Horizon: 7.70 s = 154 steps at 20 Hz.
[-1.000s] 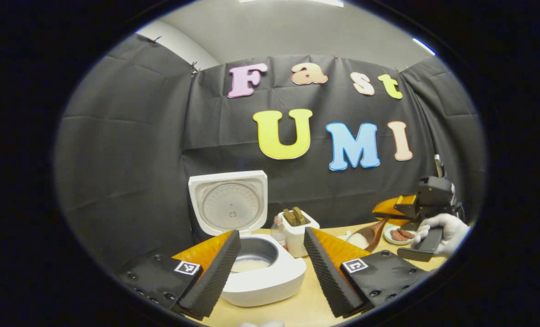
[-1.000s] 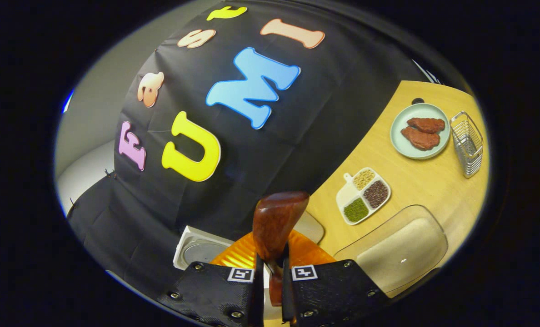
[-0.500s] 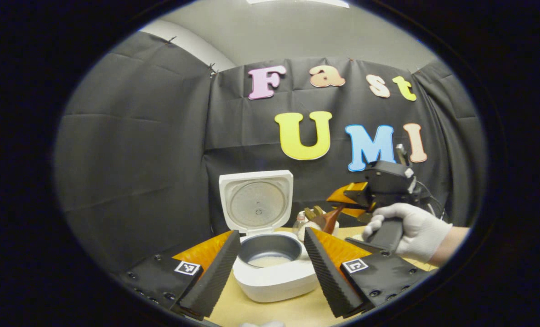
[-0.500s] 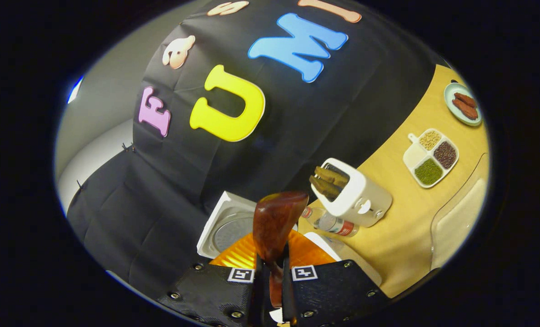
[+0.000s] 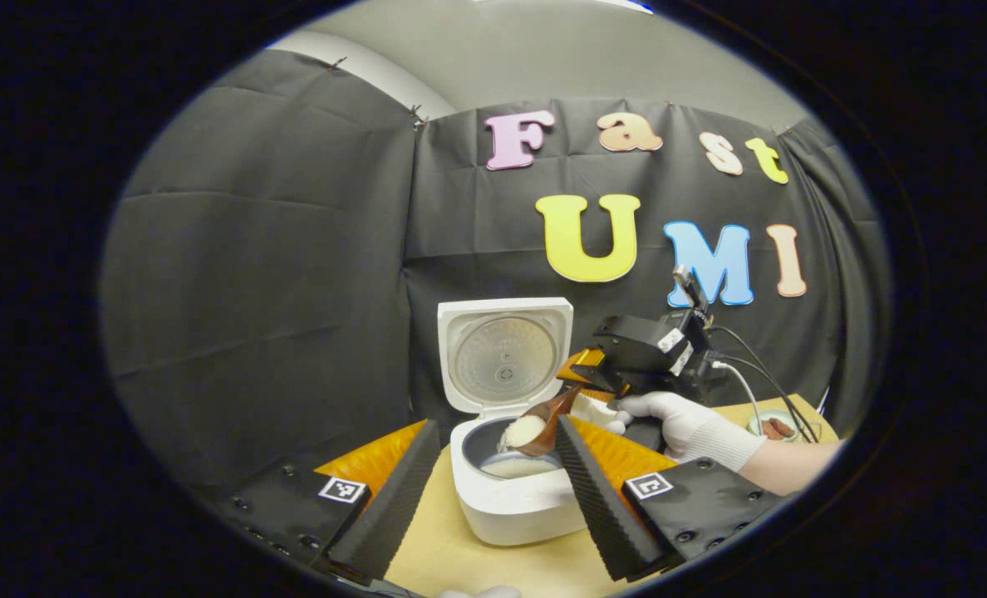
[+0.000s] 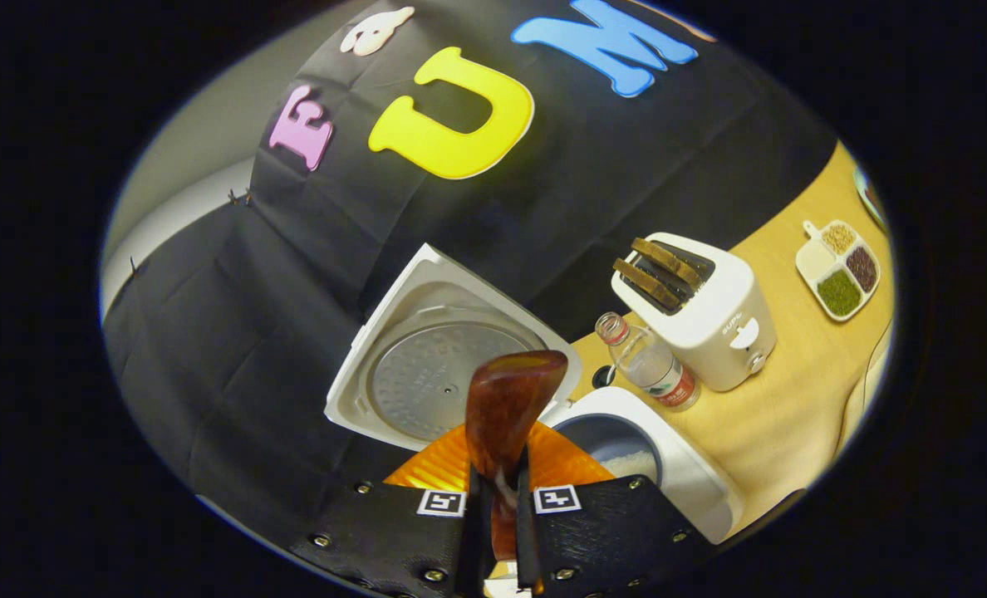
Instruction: Close the left gripper, press the button to open the rice cooker; take a wooden spoon from the chopstick holder with the right hand, scoop a spoonful of rice and pour it into the rice cooker, then put the wooden spoon back into the chopstick holder.
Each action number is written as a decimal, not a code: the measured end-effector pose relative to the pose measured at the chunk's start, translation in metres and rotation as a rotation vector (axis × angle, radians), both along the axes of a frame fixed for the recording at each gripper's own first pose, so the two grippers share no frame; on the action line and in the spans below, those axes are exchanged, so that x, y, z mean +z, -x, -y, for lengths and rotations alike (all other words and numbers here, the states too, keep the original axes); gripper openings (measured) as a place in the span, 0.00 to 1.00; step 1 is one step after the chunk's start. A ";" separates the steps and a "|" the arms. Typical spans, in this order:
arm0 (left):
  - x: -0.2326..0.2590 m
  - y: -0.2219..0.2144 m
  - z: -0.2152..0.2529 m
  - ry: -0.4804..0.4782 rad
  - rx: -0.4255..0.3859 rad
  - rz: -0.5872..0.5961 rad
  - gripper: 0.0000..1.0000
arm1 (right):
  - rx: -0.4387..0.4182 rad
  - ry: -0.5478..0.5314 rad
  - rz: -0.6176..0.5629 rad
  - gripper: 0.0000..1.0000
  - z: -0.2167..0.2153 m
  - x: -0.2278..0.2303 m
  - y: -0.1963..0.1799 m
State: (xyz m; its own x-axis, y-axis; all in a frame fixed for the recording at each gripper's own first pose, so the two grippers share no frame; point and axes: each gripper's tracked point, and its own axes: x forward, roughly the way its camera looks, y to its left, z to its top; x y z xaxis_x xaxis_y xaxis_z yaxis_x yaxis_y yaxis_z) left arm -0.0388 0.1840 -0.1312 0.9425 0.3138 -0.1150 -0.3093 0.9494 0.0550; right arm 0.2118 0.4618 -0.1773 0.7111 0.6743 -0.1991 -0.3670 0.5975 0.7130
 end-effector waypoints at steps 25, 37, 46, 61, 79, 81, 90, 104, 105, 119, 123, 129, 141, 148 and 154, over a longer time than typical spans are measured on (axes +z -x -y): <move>-0.007 -0.008 0.009 -0.017 -0.010 -0.017 0.99 | 0.150 0.671 0.774 0.16 -0.017 0.012 0.015; 0.015 -0.018 0.078 -0.036 -0.118 0.029 0.99 | -0.074 0.025 0.085 0.16 0.133 0.041 -0.012; 0.029 -0.031 0.199 -0.031 -0.275 0.055 0.99 | -0.441 0.048 0.063 0.15 0.385 0.033 -0.036; 0.041 -0.041 0.356 -0.058 -0.306 0.031 0.99 | -0.703 0.236 -0.022 0.16 0.672 -0.073 -0.039; 0.044 -0.046 0.368 -0.090 -0.306 0.018 0.99 | -0.724 0.365 -0.178 0.16 0.670 -0.188 -0.035; 0.046 -0.044 0.361 -0.090 -0.306 0.022 0.99 | -0.723 0.409 -0.203 0.19 0.676 -0.190 -0.030; 0.050 -0.042 0.332 -0.093 -0.334 0.033 0.99 | -0.823 0.568 -0.015 0.98 0.701 -0.093 0.002; 0.108 -0.075 0.207 -0.084 -0.292 0.138 0.99 | -0.733 0.588 0.423 0.98 0.545 0.126 0.133; 0.112 -0.084 0.194 -0.080 -0.275 0.142 0.99 | -0.713 0.592 0.430 0.98 0.531 0.125 0.139; 0.206 -0.248 0.025 -0.152 -0.041 0.242 0.99 | -0.609 0.717 0.416 0.98 0.460 0.106 0.146; 0.208 -0.317 -0.035 -0.111 0.040 0.212 0.96 | -0.573 0.717 0.402 0.98 0.448 0.104 0.137; 0.144 -0.394 -0.095 -0.046 0.094 0.090 0.98 | -0.549 0.718 0.375 0.98 0.446 0.099 0.130; 0.069 -0.381 -0.107 0.027 0.141 -0.112 0.99 | -0.494 0.651 0.352 0.98 0.447 0.088 0.134; 0.045 -0.322 -0.072 0.061 0.132 -0.177 0.99 | -0.444 0.630 0.347 0.98 0.452 0.077 0.143; -0.046 -0.255 -0.039 0.183 0.137 -0.378 0.96 | -0.375 0.588 0.332 0.98 0.453 0.070 0.158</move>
